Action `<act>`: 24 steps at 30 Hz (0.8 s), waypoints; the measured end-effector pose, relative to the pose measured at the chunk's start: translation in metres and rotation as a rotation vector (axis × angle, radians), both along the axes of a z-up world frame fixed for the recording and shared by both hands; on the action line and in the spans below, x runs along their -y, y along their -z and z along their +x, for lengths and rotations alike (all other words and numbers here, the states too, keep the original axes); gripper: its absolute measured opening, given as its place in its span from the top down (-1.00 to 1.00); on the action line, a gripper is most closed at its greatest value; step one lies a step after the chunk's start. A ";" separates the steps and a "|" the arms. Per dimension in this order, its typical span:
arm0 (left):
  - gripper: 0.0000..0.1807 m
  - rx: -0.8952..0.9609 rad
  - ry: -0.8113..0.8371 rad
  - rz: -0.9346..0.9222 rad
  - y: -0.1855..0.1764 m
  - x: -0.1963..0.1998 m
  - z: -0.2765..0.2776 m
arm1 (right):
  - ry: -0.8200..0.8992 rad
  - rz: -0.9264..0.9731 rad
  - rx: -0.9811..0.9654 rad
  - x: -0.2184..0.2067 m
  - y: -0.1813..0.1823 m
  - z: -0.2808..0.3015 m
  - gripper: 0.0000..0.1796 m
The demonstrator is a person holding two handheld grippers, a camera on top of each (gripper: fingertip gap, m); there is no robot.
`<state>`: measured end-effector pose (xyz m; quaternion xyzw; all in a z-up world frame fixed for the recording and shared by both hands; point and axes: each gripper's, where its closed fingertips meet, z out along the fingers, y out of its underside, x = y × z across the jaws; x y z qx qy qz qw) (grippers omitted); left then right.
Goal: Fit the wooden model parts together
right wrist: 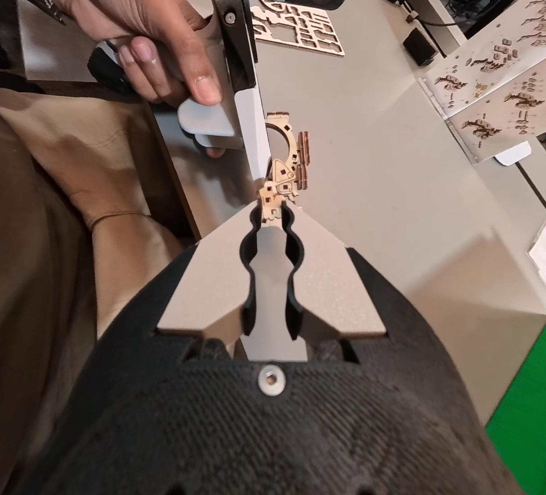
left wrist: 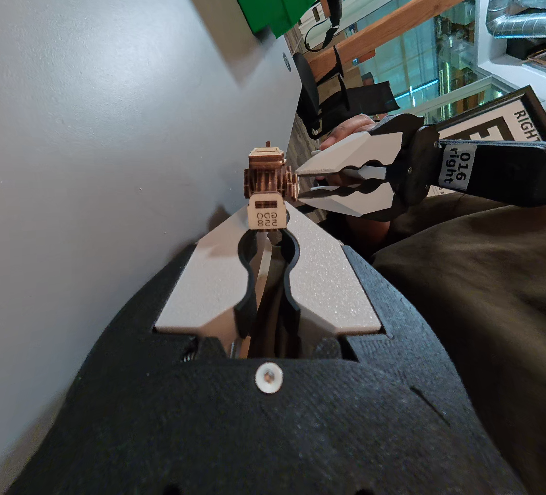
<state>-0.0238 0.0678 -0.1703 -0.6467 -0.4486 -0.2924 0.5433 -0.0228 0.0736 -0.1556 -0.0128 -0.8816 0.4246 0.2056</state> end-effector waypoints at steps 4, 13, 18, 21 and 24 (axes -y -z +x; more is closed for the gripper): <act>0.95 0.014 0.002 0.015 -0.001 -0.001 0.001 | 0.004 -0.011 0.021 -0.001 0.000 0.000 0.87; 0.95 0.050 0.008 0.054 -0.004 -0.003 0.003 | 0.006 -0.019 0.018 0.002 -0.001 0.000 0.87; 0.95 0.050 -0.001 0.051 -0.004 -0.003 0.002 | 0.008 0.001 0.009 0.001 0.000 0.001 0.87; 0.95 0.050 -0.011 0.053 -0.004 -0.002 0.001 | 0.016 0.023 -0.003 0.000 0.001 0.001 0.87; 0.95 0.053 -0.012 0.057 -0.004 -0.002 0.001 | 0.025 0.040 -0.012 -0.001 0.001 0.001 0.87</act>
